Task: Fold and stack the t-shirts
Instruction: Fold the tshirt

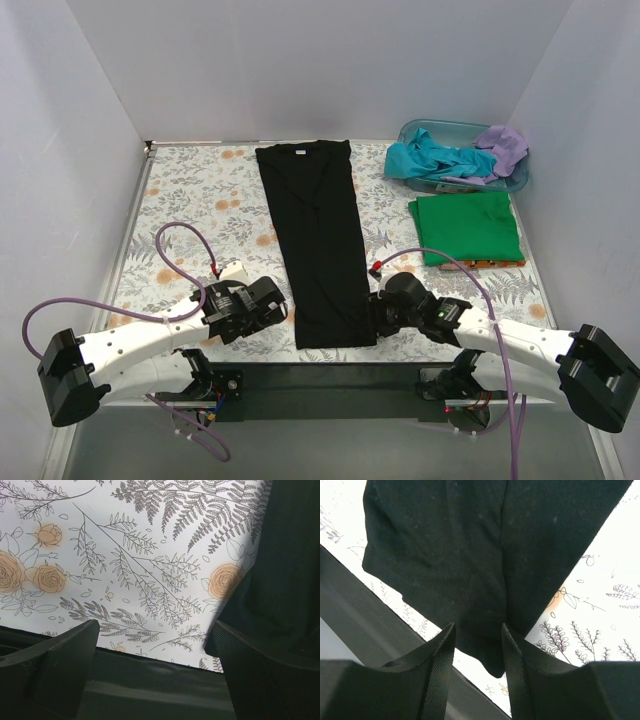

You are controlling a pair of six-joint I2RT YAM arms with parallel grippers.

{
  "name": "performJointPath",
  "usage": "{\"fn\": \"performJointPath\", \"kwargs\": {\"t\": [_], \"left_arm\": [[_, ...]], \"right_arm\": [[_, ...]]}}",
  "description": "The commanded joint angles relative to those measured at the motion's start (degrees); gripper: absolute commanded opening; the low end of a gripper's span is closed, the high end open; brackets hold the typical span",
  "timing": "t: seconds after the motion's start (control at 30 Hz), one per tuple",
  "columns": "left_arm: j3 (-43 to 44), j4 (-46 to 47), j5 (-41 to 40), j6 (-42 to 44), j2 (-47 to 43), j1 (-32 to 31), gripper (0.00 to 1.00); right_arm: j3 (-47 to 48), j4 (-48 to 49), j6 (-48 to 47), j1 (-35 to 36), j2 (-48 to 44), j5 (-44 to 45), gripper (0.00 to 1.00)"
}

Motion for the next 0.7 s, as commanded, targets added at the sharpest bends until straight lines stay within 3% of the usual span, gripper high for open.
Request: {"fn": "performJointPath", "kwargs": {"t": [0.0, 0.1, 0.27, 0.57, 0.67], "left_arm": [[-0.37, -0.39, -0.96, -11.73, -1.31, 0.3, 0.98], [-0.37, -0.39, -0.96, -11.65, -1.57, 0.3, 0.98], [-0.11, -0.39, -1.22, -11.47, -1.84, 0.3, 0.98], [0.59, -1.36, -1.48, -11.73, -2.54, 0.21, 0.98], [0.42, -1.36, -1.48, -11.73, -2.72, 0.3, 0.98]], "right_arm": [[-0.6, 2.18, 0.54, 0.29, 0.08, -0.68, 0.48], [-0.78, 2.8, 0.72, 0.29, -0.01, -1.73, 0.38], [-0.69, 2.71, 0.81, 0.64, -0.19, -2.79, 0.34], [0.44, 0.44, 0.81, 1.34, 4.38, 1.51, 0.36], [1.15, -1.51, 0.9, 1.7, 4.38, 4.06, 0.26]]}}
